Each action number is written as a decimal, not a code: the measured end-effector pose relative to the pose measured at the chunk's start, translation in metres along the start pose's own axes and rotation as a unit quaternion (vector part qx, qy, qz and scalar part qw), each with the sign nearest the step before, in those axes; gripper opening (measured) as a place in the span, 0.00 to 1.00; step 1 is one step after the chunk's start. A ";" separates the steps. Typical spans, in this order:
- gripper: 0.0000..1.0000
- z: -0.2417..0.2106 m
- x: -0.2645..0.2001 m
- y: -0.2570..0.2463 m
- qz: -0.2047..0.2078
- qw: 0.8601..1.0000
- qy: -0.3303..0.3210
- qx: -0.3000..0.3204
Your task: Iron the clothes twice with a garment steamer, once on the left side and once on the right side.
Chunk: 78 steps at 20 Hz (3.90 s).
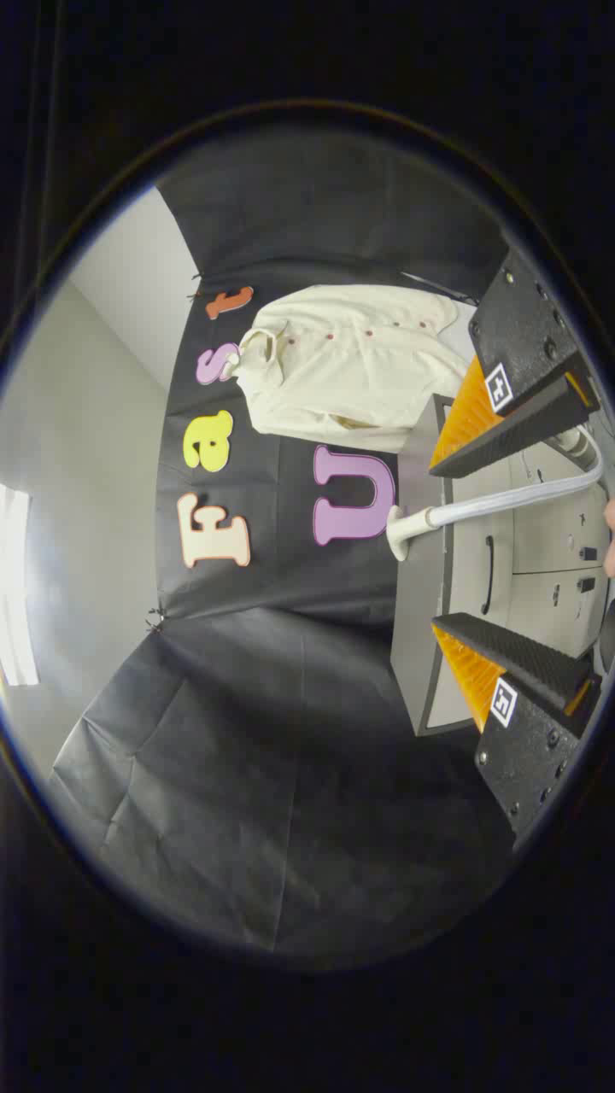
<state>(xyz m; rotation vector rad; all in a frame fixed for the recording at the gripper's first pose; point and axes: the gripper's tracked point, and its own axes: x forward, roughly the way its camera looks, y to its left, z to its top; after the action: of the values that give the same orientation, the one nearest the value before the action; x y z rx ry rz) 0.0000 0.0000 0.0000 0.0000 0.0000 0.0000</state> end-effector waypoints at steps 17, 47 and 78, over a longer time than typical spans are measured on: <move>0.97 -0.008 -0.001 0.003 0.002 1.000 0.013 0.013; 0.97 -0.017 0.103 -0.016 0.011 1.000 0.003 -0.010; 0.71 -0.125 0.281 -0.033 -0.012 0.982 0.185 -0.030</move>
<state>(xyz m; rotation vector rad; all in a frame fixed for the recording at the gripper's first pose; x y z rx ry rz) 0.2808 -0.0333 -0.1252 -0.0599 0.3719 -0.0234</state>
